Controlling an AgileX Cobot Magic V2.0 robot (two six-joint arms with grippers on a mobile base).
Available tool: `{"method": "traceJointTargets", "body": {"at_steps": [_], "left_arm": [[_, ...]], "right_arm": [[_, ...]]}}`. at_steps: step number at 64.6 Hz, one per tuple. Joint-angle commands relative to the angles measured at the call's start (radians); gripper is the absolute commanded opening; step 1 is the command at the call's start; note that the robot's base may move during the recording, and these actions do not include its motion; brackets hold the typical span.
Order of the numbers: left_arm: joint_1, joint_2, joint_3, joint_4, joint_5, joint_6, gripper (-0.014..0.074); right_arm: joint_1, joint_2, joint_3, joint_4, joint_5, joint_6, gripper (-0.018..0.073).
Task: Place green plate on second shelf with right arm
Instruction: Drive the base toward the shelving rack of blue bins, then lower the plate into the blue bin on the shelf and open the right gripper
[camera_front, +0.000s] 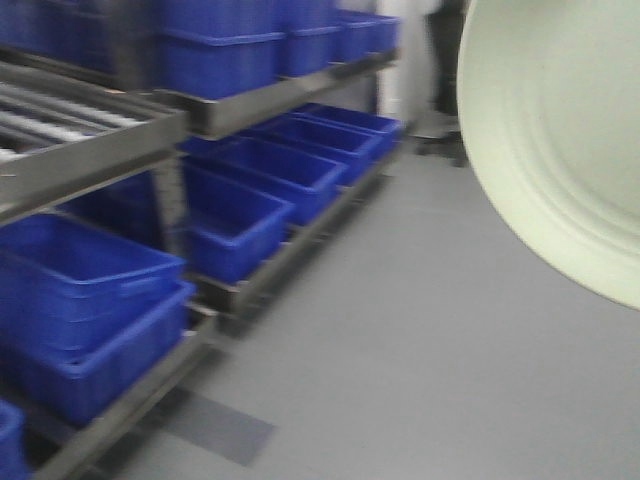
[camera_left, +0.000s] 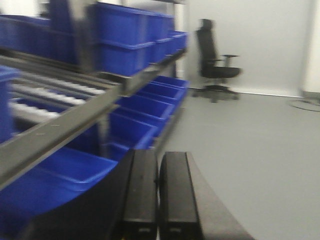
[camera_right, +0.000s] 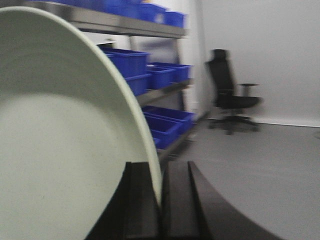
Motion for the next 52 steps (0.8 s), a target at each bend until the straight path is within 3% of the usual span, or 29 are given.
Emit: {"method": "traceJointTargets", "body": {"at_steps": [1, 48, 49, 52], "left_arm": [[-0.003, -0.017, 0.040, -0.003, -0.088, -0.002, 0.0130], [-0.003, -0.017, 0.040, -0.003, -0.088, -0.002, 0.0130], [-0.003, -0.017, 0.040, -0.003, -0.088, -0.002, 0.0130], [-0.003, -0.017, 0.040, -0.003, -0.088, -0.002, 0.0130]], "right_arm": [[-0.006, -0.018, -0.036, -0.002, -0.118, 0.007, 0.0056], [-0.006, -0.018, -0.036, -0.002, -0.118, 0.007, 0.0056], [-0.005, -0.019, -0.091, 0.021, -0.395, 0.007, 0.0056], [-0.005, 0.001, -0.185, 0.023, -0.240, 0.007, 0.0056]]}}
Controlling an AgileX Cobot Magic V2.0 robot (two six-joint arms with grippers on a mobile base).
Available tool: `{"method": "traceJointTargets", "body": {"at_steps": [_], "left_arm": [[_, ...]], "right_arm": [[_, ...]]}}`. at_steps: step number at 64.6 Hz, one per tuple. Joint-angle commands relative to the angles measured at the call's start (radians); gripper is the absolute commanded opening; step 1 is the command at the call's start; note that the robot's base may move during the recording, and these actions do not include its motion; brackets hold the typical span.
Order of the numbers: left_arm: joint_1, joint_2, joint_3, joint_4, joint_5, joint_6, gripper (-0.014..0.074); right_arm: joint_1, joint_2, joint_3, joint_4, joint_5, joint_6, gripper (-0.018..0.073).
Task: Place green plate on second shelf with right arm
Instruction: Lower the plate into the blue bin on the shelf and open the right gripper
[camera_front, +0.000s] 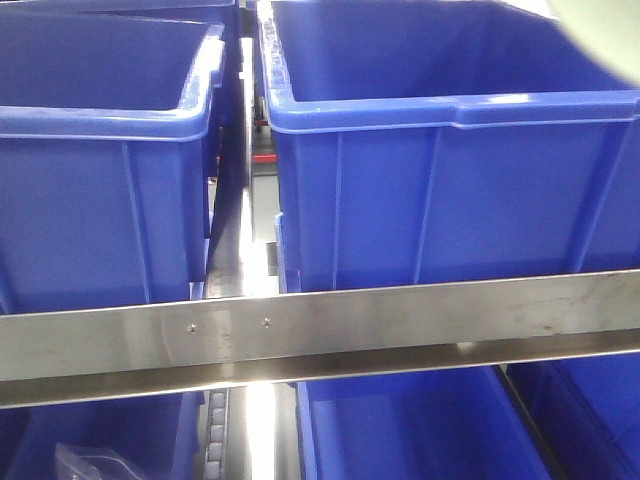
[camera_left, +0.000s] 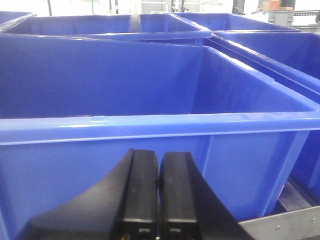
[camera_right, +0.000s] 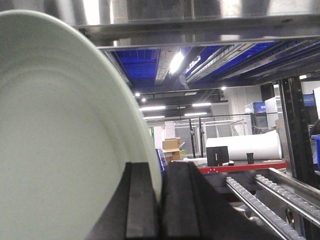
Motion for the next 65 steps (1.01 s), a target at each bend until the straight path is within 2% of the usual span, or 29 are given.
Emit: {"method": "traceJointTargets", "body": {"at_steps": [1, 5, 9, 26, 42, 56, 61, 65], "left_arm": [[-0.003, -0.017, 0.040, -0.003, -0.088, -0.002, 0.0130], [-0.003, -0.017, 0.040, -0.003, -0.088, -0.002, 0.0130], [-0.003, -0.017, 0.040, -0.003, -0.088, -0.002, 0.0130], [-0.003, -0.017, 0.040, -0.003, -0.088, -0.002, 0.0130], [-0.003, -0.017, 0.040, -0.003, -0.088, -0.002, 0.0130], [-0.003, -0.017, 0.040, -0.003, -0.088, -0.002, 0.0130], [-0.003, -0.017, 0.040, -0.003, -0.088, -0.002, 0.0130], [-0.003, -0.017, 0.040, -0.003, -0.088, -0.002, 0.0130]], "right_arm": [[-0.005, 0.009, -0.130, 0.012, 0.051, 0.005, 0.0056], [-0.005, 0.059, -0.200, 0.012, 0.144, 0.005, 0.0056], [-0.005, 0.134, -0.258, 0.012, 0.177, 0.005, 0.0056], [-0.005, 0.601, -0.491, 0.012, 0.042, 0.005, 0.0056], [-0.005, 1.018, -0.777, 0.012, 0.042, 0.006, 0.0056], [0.056, 1.288, -0.935, 0.012, 0.061, 0.017, 0.0060], [0.091, 1.367, -0.978, 0.012, 0.055, 0.017, 0.0088], [0.116, 1.428, -1.018, 0.012, 0.051, 0.017, 0.0166]]}}
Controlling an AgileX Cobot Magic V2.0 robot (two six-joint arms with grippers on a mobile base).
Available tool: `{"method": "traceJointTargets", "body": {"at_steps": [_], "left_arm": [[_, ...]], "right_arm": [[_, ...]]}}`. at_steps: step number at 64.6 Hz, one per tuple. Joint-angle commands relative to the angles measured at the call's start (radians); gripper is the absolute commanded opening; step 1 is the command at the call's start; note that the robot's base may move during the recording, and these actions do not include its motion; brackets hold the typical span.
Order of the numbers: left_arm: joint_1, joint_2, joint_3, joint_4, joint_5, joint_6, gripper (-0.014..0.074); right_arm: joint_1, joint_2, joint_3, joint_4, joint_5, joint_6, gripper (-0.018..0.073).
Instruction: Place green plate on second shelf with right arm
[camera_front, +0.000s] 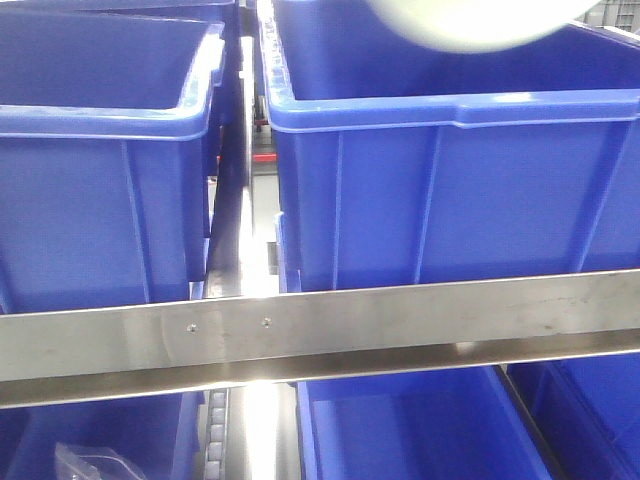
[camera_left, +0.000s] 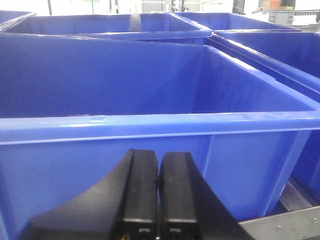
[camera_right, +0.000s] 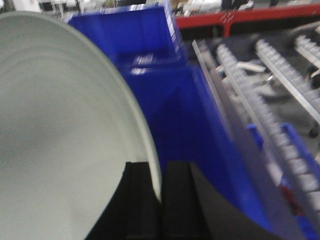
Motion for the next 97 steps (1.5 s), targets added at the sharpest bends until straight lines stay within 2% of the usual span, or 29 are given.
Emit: {"method": "traceJointTargets", "body": {"at_steps": [1, 9, 21, 23, 26, 33, 37, 45, 73, 89, 97], "left_arm": [[-0.003, -0.017, 0.040, -0.003, -0.088, -0.002, 0.0130], [-0.003, -0.017, 0.040, -0.003, -0.088, -0.002, 0.0130], [-0.003, -0.017, 0.040, -0.003, -0.088, -0.002, 0.0130], [-0.003, -0.017, 0.040, -0.003, -0.088, -0.002, 0.0130], [-0.003, -0.017, 0.040, -0.003, -0.088, -0.002, 0.0130], [-0.003, -0.017, 0.040, -0.003, -0.088, -0.002, 0.0130], [-0.003, -0.017, 0.040, -0.003, -0.088, -0.002, 0.0130], [-0.003, -0.017, 0.040, -0.003, -0.088, -0.002, 0.0130], [-0.003, -0.017, 0.040, -0.003, -0.088, -0.002, 0.0130], [-0.003, -0.017, 0.040, -0.003, -0.088, -0.002, 0.0130], [-0.003, -0.017, 0.040, -0.003, -0.088, -0.002, 0.0130]], "right_arm": [[0.031, 0.041, -0.091, 0.007, -0.111, 0.012, 0.0185], [0.042, 0.124, -0.153, 0.007, -0.112, 0.014, 0.0352], [0.042, 0.155, -0.178, 0.007, -0.067, 0.014, 0.0361], [0.042, 0.151, -0.178, 0.007, -0.059, 0.014, 0.0355], [0.042, 0.141, -0.178, 0.007, -0.042, 0.014, 0.0298], [0.042, 0.094, -0.177, 0.007, 0.011, 0.014, 0.0028], [0.042, 0.052, -0.177, 0.007, 0.048, 0.014, 0.0081], [0.042, -0.047, -0.177, 0.007, 0.185, 0.014, 0.0045], [0.042, -0.495, -0.081, -0.022, 0.616, 0.013, 0.0046], [0.042, -0.535, -0.081, -0.022, 0.630, 0.013, 0.0046], [0.042, -0.532, -0.074, -0.059, 0.630, 0.012, 0.0046]]}}
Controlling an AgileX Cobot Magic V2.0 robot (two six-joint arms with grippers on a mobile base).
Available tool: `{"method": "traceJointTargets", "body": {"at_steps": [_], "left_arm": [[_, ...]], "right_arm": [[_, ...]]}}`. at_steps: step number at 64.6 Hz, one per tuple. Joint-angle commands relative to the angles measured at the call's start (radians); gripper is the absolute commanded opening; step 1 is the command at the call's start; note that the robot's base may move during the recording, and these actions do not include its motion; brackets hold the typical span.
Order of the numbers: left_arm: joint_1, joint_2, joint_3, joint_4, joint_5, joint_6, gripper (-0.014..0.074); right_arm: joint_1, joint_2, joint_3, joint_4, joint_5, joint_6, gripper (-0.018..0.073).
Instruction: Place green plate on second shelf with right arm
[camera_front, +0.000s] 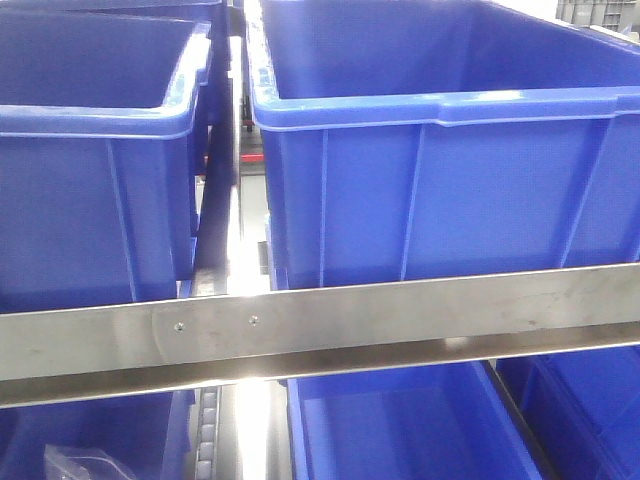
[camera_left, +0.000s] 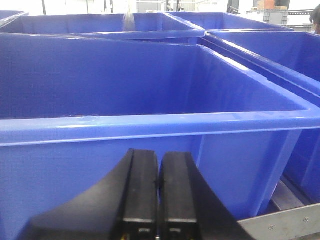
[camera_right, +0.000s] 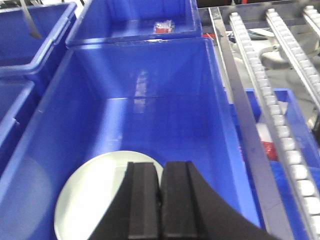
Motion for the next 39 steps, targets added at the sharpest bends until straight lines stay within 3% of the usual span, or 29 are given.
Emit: {"method": "traceJointTargets", "body": {"at_steps": [1, 11, 27, 39], "left_arm": [[-0.003, -0.017, 0.040, -0.003, -0.088, -0.002, 0.0130], [-0.003, -0.017, 0.040, -0.003, -0.088, -0.002, 0.0130], [-0.003, -0.017, 0.040, -0.003, -0.088, -0.002, 0.0130], [-0.003, -0.017, 0.040, -0.003, -0.088, -0.002, 0.0130]], "right_arm": [[-0.006, -0.008, -0.018, -0.030, -0.078, 0.000, 0.0046], [-0.060, -0.146, 0.081, -0.041, -0.106, 0.000, 0.0046], [-0.092, -0.450, 0.484, -0.040, -0.537, 0.001, 0.0046], [-0.089, -0.627, 0.765, 0.019, -0.622, 0.001, 0.0046]]}}
